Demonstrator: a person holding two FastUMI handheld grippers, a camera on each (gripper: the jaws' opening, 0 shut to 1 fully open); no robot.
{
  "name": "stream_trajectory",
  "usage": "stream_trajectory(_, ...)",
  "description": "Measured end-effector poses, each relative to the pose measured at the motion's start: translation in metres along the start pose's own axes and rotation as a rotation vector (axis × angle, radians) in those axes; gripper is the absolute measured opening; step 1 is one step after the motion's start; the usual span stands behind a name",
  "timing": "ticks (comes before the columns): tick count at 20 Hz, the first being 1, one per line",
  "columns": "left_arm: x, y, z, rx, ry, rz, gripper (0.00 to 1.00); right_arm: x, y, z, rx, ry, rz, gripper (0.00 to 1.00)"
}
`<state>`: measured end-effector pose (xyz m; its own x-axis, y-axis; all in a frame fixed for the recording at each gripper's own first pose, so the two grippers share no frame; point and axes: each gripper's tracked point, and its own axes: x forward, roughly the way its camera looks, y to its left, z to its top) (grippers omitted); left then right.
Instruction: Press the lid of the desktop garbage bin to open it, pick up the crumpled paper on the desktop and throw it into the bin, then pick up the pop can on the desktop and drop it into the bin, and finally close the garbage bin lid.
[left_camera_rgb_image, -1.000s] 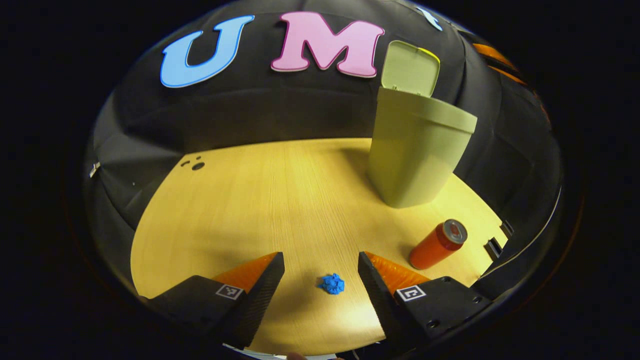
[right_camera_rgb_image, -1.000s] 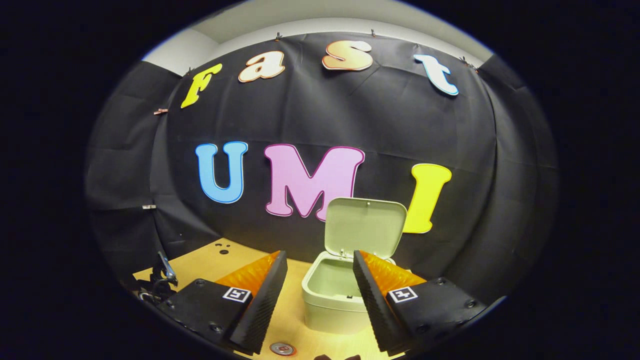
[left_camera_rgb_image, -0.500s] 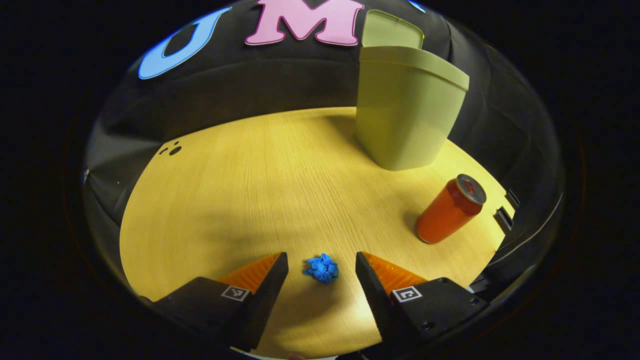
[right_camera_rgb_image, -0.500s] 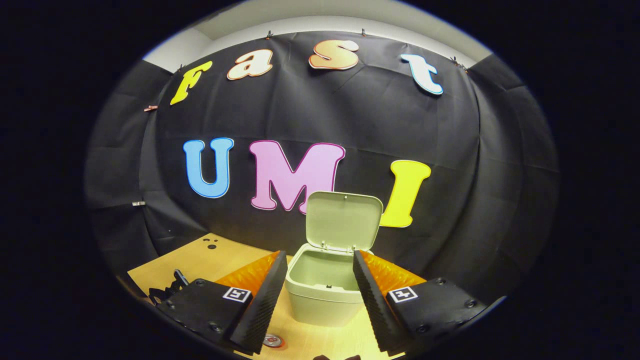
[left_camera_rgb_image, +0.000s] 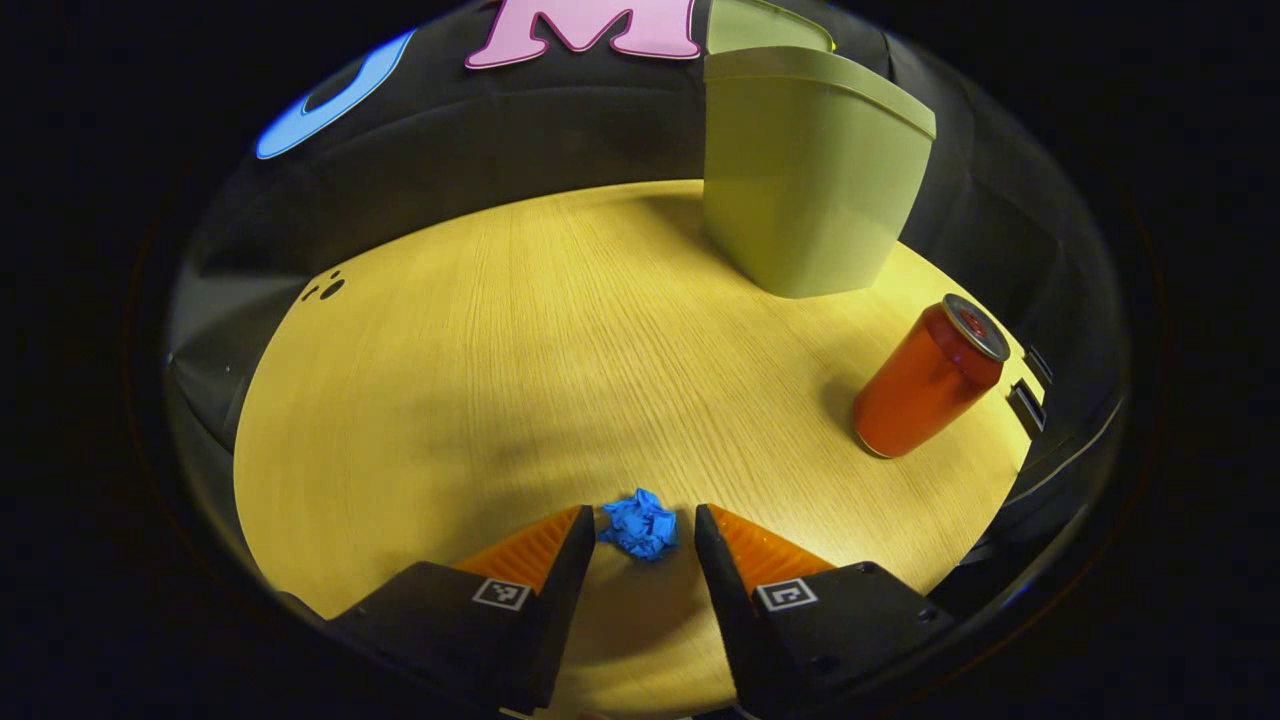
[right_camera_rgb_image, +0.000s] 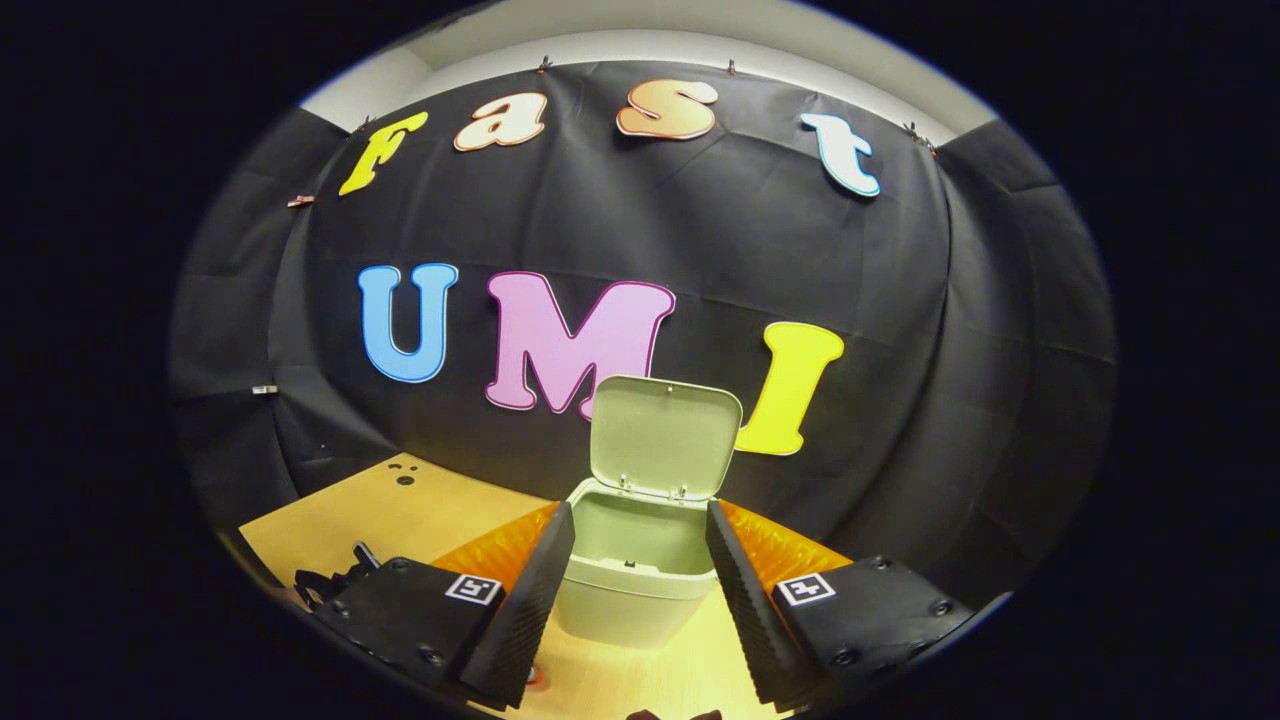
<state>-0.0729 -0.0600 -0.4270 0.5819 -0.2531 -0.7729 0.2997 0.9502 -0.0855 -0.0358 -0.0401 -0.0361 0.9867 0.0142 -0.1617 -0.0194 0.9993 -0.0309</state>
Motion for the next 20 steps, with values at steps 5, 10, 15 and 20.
stream_trajectory(5,0.006,-0.001,-0.001,0.007,0.014,-0.012,0.51,0.002,-0.002,0.000,0.005,0.002,-0.007,0.84)
stream_trajectory(10,-0.003,0.005,0.014,0.037,-0.040,0.010,0.45,0.001,0.002,-0.004,0.009,0.009,0.003,0.84)
stream_trajectory(15,-0.029,0.009,0.056,0.017,-0.143,0.006,0.42,0.003,0.017,-0.008,0.048,0.005,0.053,0.84)
stream_trajectory(20,-0.056,0.012,0.104,-0.008,-0.229,-0.001,0.44,0.004,0.025,-0.017,0.051,0.026,0.072,0.85)
